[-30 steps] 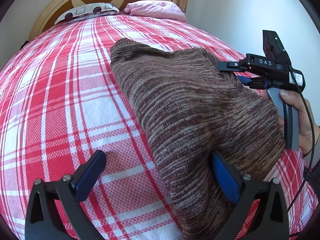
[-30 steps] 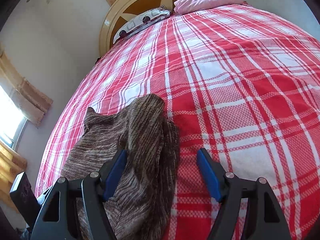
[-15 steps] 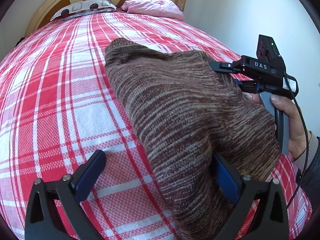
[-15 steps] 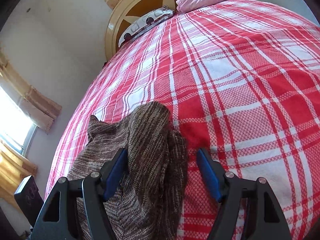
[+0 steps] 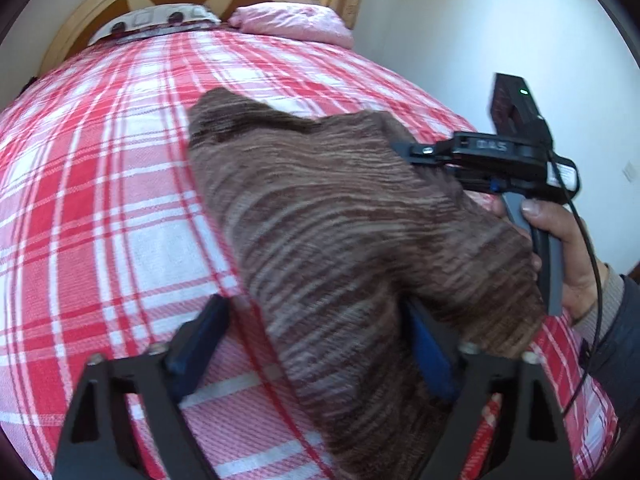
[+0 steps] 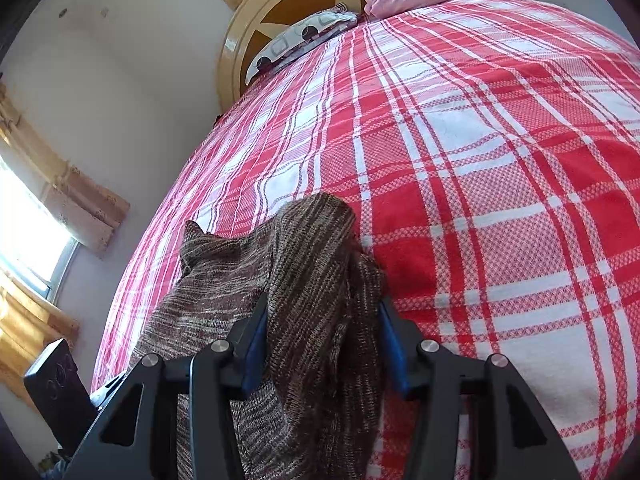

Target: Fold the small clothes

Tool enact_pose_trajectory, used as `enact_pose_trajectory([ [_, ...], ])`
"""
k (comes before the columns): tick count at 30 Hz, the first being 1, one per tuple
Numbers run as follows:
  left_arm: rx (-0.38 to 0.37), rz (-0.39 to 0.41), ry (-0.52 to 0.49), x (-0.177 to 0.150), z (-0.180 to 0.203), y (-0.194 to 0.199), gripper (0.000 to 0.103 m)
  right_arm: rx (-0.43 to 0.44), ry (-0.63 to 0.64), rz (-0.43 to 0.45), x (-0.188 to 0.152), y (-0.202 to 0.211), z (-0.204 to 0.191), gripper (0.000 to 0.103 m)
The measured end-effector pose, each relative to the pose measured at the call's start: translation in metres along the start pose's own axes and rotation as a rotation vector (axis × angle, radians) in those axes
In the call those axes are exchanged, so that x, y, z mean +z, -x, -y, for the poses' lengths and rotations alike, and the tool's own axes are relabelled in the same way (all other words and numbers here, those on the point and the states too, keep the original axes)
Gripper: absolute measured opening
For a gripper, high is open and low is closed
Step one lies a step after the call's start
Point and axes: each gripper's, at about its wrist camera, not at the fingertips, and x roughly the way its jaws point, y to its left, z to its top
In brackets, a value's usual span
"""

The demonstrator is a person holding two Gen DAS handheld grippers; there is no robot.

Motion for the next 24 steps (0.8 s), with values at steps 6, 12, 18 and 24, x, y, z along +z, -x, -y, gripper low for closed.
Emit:
enact_pose_trajectory([
  [6, -0.015, 0.024, -0.035, -0.004, 0.008, 0.01, 0.041, -0.009, 0.032, 0.004, -0.005, 0.004, -0.013, 0.025],
  [12, 0.027, 0.066, -0.086, -0.011, 0.017, 0.03, 0.031, 0.001, 0.051, 0.052, -0.007, 0.019, -0.03, 0.022],
  [18, 0.023, 0.089, -0.08, -0.013, 0.017, 0.059, 0.03, 0.014, 0.06, 0.044, -0.011, 0.023, -0.053, 0.021],
  [24, 0.034, 0.125, -0.072, -0.019, 0.008, 0.094, 0.03, 0.069, 0.053, 0.014, -0.016, 0.014, -0.082, 0.021],
])
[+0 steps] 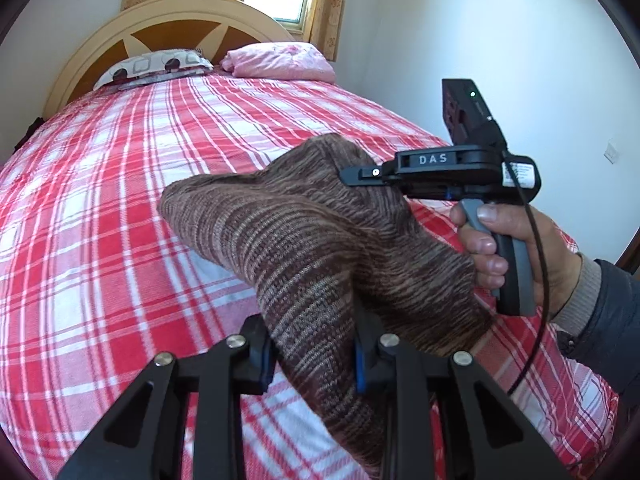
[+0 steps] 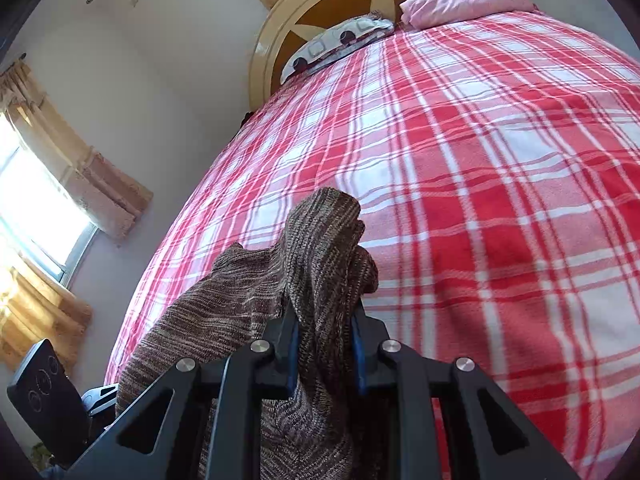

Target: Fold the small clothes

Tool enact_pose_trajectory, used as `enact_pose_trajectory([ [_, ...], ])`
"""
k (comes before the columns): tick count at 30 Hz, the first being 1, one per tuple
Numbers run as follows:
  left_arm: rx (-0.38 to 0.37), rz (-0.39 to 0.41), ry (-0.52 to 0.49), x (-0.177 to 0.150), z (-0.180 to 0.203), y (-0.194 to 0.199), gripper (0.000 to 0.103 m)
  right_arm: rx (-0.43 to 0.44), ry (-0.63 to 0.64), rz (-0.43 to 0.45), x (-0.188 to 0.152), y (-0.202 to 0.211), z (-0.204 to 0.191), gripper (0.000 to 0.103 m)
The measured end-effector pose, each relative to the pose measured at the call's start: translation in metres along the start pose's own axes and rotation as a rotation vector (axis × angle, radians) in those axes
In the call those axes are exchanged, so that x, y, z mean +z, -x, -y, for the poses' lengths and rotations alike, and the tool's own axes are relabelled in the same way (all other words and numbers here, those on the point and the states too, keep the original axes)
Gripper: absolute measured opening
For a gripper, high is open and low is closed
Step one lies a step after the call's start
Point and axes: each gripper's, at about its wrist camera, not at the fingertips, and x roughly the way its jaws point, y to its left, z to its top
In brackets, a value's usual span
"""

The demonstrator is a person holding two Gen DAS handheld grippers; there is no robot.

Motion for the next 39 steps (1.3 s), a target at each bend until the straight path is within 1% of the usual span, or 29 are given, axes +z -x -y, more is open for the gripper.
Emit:
enact_pose_trajectory([
  [3, 0.019, 0.029, 0.011, -0.005, -0.01, 0.023, 0.03, 0.052, -0.002, -0.011, -0.002, -0.007, -0.021, 0.021],
  [7, 0.053, 0.061, 0.049, -0.017, -0.032, 0.057, 0.03, 0.108, 0.035, -0.028, -0.006, -0.019, -0.058, 0.021],
  [13, 0.117, 0.112, 0.1, -0.04, -0.06, 0.107, 0.029, 0.205, 0.09, -0.065, -0.016, -0.042, -0.123, 0.021],
  [16, 0.15, 0.132, 0.13, -0.053, -0.073, 0.128, 0.029, 0.256, 0.122, -0.088, -0.025, -0.057, -0.162, 0.021],
  [20, 0.193, 0.15, 0.163, -0.069, -0.085, 0.152, 0.029, 0.301, 0.151, -0.117, -0.035, -0.078, -0.201, 0.021],
  [23, 0.211, 0.156, 0.19, -0.085, -0.093, 0.169, 0.029, 0.329, 0.166, -0.145, -0.045, -0.095, -0.226, 0.021],
  [27, 0.245, 0.157, 0.218, -0.101, -0.105, 0.179, 0.029, 0.347, 0.192, -0.191, -0.059, -0.121, -0.257, 0.021],
  [30, 0.283, 0.145, 0.24, -0.117, -0.116, 0.181, 0.029, 0.347, 0.206, -0.217, -0.067, -0.14, -0.272, 0.021],
  [33, 0.291, 0.123, 0.289, -0.134, -0.127, 0.178, 0.029, 0.347, 0.205, -0.242, -0.076, -0.163, -0.285, 0.021],
  [37, 0.302, 0.08, 0.335, -0.151, -0.141, 0.166, 0.029, 0.317, 0.221, -0.277, -0.09, -0.189, -0.296, 0.021],
  [39, 0.3, 0.062, 0.358, -0.158, -0.147, 0.159, 0.029, 0.266, 0.245, -0.296, -0.098, -0.202, -0.298, 0.021],
])
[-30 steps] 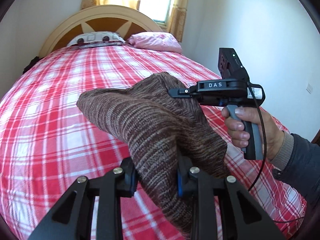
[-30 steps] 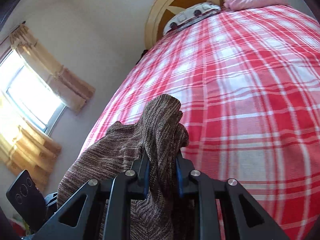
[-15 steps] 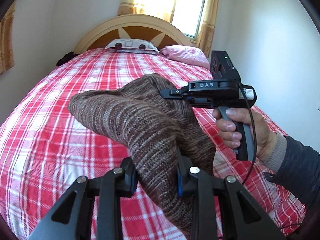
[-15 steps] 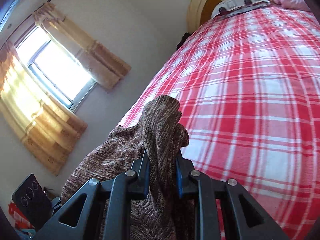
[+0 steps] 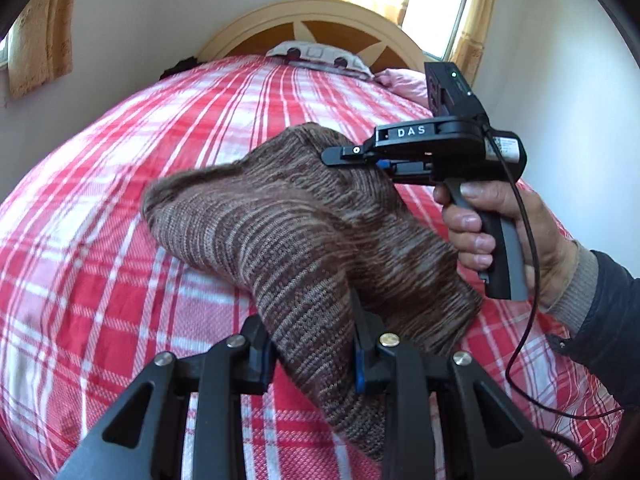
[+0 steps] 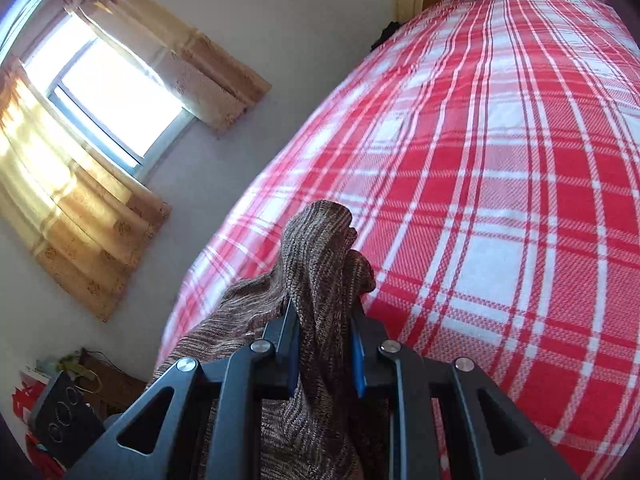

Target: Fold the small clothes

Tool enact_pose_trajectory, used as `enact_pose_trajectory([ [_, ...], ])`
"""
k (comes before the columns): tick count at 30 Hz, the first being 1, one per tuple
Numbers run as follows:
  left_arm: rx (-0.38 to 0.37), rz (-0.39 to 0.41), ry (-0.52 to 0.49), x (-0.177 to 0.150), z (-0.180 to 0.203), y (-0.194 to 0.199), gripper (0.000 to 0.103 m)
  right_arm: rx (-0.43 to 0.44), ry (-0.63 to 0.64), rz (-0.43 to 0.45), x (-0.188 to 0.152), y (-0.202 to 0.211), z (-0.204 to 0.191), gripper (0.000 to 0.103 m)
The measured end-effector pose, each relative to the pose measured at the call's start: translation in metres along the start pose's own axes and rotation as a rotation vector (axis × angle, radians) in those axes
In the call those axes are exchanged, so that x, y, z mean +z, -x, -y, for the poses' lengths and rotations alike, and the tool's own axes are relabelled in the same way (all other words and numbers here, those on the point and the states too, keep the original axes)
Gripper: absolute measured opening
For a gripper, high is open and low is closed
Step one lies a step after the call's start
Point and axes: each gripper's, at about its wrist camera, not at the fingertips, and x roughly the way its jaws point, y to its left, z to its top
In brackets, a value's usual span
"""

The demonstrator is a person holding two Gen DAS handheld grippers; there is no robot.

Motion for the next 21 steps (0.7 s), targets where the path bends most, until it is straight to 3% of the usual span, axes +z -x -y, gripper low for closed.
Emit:
enact_pose_trajectory([
  [4, -0.007, -0.006, 0.035, -0.005, -0.004, -0.007, 0.031, -0.033, -0.039, -0.036, -0.009, 0.001, 0.016, 0.03],
  [6, -0.015, -0.004, 0.053, -0.008, -0.007, -0.008, 0.032, -0.054, -0.032, -0.047, -0.017, 0.019, 0.022, 0.049],
  [7, -0.017, -0.005, 0.06, -0.009, -0.008, -0.009, 0.033, -0.058, -0.025, -0.047, -0.021, 0.029, 0.023, 0.05],
  [11, -0.014, 0.0, 0.087, -0.014, -0.01, -0.009, 0.037, -0.067, 0.021, -0.057, -0.055, 0.079, 0.017, 0.05],
  [17, 0.019, -0.002, 0.09, -0.022, -0.007, -0.008, 0.041, -0.101, 0.121, -0.112, -0.121, 0.101, -0.006, 0.05],
  [21, 0.044, -0.003, 0.095, -0.029, -0.003, -0.002, 0.055, -0.089, 0.158, -0.092, -0.137, 0.106, -0.02, 0.05],
])
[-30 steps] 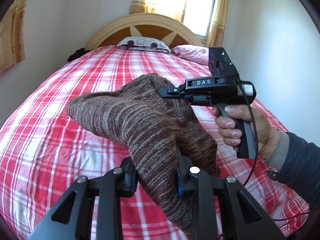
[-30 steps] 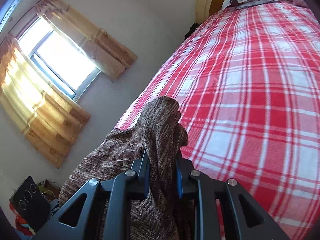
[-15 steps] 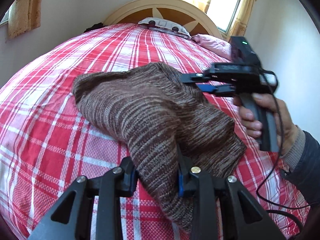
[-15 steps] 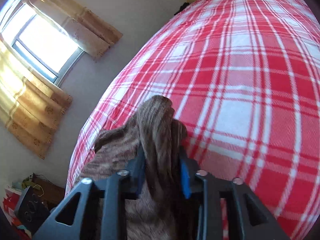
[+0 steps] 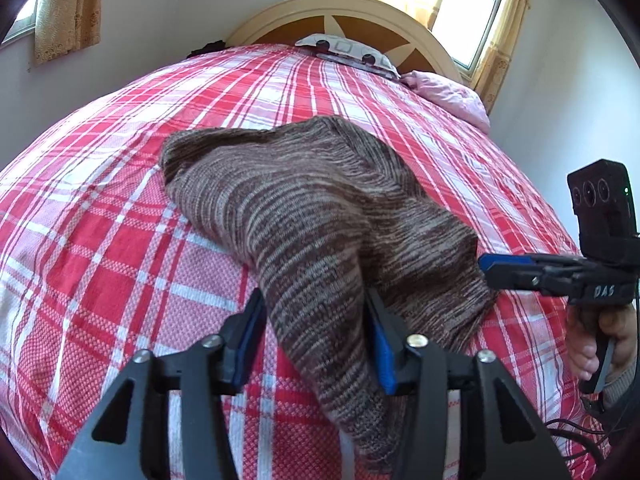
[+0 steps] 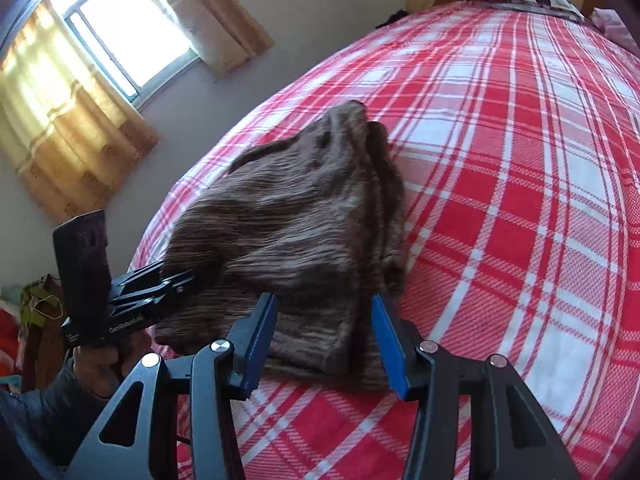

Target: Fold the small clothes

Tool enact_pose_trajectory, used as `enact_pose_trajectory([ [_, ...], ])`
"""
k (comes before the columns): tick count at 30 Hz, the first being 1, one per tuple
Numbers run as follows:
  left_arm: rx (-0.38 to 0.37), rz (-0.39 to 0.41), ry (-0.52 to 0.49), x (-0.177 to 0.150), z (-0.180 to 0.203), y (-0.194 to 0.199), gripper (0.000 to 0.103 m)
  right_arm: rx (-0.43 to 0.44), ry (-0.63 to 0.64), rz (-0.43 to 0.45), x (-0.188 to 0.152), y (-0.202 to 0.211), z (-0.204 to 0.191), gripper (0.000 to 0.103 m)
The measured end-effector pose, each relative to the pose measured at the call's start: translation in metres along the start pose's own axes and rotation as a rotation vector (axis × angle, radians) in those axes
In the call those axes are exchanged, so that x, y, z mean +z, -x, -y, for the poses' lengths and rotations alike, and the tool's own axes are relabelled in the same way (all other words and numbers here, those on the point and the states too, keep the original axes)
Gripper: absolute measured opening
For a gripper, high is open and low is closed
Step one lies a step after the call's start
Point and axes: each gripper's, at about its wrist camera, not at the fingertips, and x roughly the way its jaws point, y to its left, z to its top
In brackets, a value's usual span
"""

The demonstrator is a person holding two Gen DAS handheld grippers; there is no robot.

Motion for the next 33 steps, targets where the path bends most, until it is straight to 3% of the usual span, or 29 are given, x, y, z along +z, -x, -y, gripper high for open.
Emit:
enact_pose_trajectory([
  [2, -0.004, -0.009, -0.003, -0.003, 0.002, 0.0, 0.055, -0.088, 0.006, -0.047, -0.004, -0.011, -0.001, 0.045],
  [3, -0.001, -0.012, -0.007, -0.005, 0.003, 0.0, 0.055, -0.099, 0.012, -0.056, -0.006, -0.014, -0.002, 0.033],
  [4, 0.002, -0.012, -0.01, -0.005, 0.004, 0.001, 0.055, -0.086, 0.022, -0.069, -0.009, -0.015, -0.003, 0.009],
  [7, 0.008, 0.0, -0.018, -0.005, 0.007, 0.009, 0.058, -0.09, 0.073, -0.071, -0.014, -0.006, -0.015, 0.006],
  [10, 0.028, 0.043, -0.022, -0.002, 0.006, 0.02, 0.073, -0.172, 0.126, -0.054, -0.016, 0.014, -0.022, 0.005],
  [13, 0.056, 0.066, -0.009, 0.009, -0.002, 0.021, 0.079, -0.267, 0.134, -0.061, -0.014, 0.019, -0.013, 0.005],
  [15, 0.1, 0.04, -0.005, 0.017, -0.005, 0.012, 0.083, -0.227, 0.094, -0.12, -0.015, 0.008, -0.001, 0.006],
  [17, 0.151, -0.029, 0.008, 0.02, -0.01, -0.001, 0.087, -0.221, 0.073, -0.108, -0.009, 0.005, 0.0, 0.008],
  [19, 0.157, -0.056, 0.004, 0.016, -0.011, -0.006, 0.087, -0.223, 0.031, -0.083, -0.004, 0.011, 0.003, 0.017],
  [21, 0.15, -0.043, -0.001, 0.013, -0.009, -0.001, 0.087, -0.271, 0.018, -0.021, 0.004, 0.019, 0.001, 0.038],
  [23, 0.128, 0.031, 0.01, 0.015, -0.007, 0.015, 0.086, -0.267, 0.033, 0.056, 0.016, 0.032, -0.009, 0.038],
  [26, 0.135, 0.132, 0.031, 0.032, -0.006, 0.033, 0.088, -0.158, 0.091, 0.095, 0.033, 0.032, -0.033, 0.039],
  [28, 0.175, 0.112, 0.03, 0.045, -0.009, 0.024, 0.089, -0.138, 0.141, 0.083, 0.042, 0.02, -0.047, 0.039],
  [30, 0.265, 0.054, 0.021, 0.048, -0.017, 0.002, 0.089, -0.149, 0.198, 0.069, 0.049, 0.001, -0.057, 0.039],
  [33, 0.297, 0.001, 0.013, 0.037, -0.029, -0.016, 0.093, -0.214, 0.198, 0.035, 0.054, -0.029, -0.051, 0.039],
])
